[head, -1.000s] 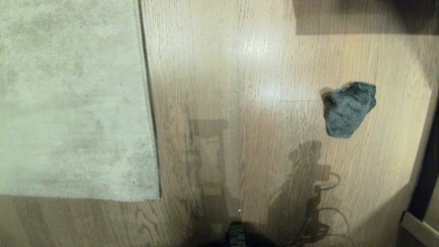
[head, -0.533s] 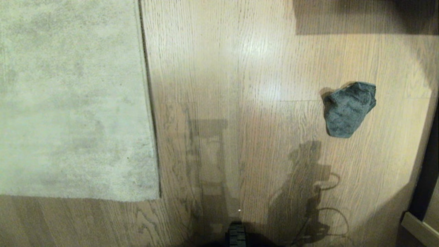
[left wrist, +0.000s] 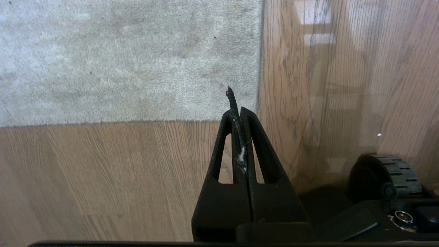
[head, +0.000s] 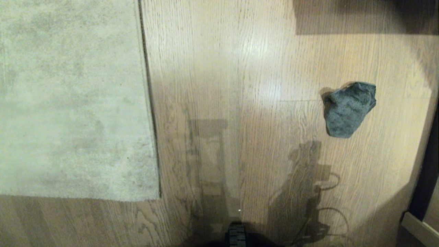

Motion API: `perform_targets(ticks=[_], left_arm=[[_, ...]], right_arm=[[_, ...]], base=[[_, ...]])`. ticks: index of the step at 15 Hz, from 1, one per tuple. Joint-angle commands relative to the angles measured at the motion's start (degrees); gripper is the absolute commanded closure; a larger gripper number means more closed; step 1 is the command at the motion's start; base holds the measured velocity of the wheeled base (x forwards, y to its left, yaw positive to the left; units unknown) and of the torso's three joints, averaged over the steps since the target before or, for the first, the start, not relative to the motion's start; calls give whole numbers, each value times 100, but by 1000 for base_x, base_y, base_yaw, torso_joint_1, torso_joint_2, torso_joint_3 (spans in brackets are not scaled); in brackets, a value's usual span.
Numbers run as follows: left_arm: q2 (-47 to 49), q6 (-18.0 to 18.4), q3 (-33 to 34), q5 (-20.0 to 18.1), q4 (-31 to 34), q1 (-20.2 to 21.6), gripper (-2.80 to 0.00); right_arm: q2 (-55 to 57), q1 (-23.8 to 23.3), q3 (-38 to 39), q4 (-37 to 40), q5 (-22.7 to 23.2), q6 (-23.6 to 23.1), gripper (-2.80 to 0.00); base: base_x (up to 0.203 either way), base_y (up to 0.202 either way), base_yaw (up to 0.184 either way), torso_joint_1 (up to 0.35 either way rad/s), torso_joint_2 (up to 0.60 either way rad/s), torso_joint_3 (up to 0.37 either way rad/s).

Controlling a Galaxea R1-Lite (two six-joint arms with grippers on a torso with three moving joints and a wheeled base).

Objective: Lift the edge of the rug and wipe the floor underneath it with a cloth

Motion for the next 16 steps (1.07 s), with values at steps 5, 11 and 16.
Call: perform_targets(ticks=[5,11,16], left_arm=[[9,-208,0,82,-14,9,0],[9,-190,9,77,-32,1,0],[9,-190,9,77,-32,1,0]], right_arm=[[7,1,0,0,0,0,0],[7,1,0,0,0,0,0],[7,1,0,0,0,0,0]], base=[[0,0,0,1,0,20],[0,0,0,2,1,182],[0,0,0,3,5,202]])
